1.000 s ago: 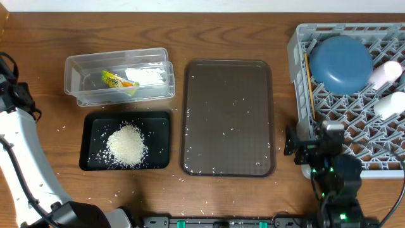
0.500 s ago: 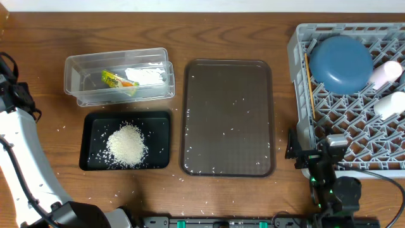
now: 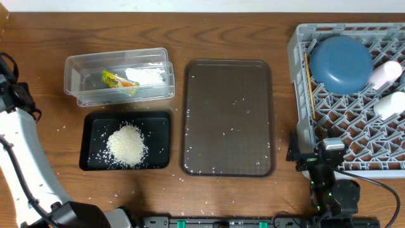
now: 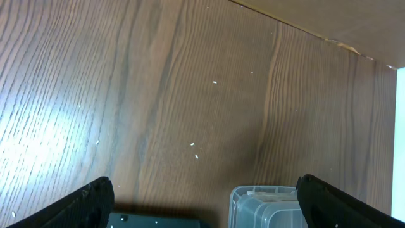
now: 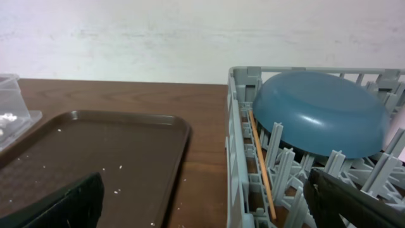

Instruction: Sort waste into correct bins and load items into the dishwasher rack

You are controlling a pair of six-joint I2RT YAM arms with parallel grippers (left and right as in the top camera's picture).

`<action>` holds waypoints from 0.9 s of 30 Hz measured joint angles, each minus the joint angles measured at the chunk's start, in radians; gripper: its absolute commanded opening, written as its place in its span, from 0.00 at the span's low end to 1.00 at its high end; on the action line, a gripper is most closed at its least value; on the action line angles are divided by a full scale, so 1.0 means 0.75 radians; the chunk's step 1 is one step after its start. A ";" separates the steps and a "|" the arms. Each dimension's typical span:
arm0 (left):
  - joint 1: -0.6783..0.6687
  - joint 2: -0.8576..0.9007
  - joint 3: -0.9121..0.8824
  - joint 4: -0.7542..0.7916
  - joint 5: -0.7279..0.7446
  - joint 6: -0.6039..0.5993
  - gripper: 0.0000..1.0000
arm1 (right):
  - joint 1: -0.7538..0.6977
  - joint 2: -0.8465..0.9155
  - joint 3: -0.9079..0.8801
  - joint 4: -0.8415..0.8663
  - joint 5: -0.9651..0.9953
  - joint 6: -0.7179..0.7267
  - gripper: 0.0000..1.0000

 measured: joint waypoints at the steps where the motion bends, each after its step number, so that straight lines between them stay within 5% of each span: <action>1: 0.000 0.000 0.000 0.000 0.001 -0.001 0.95 | 0.001 0.000 0.000 0.000 0.000 -0.007 0.99; 27: 0.000 0.000 0.000 0.000 0.001 -0.001 0.95 | 0.000 0.000 0.000 0.001 0.001 -0.034 0.99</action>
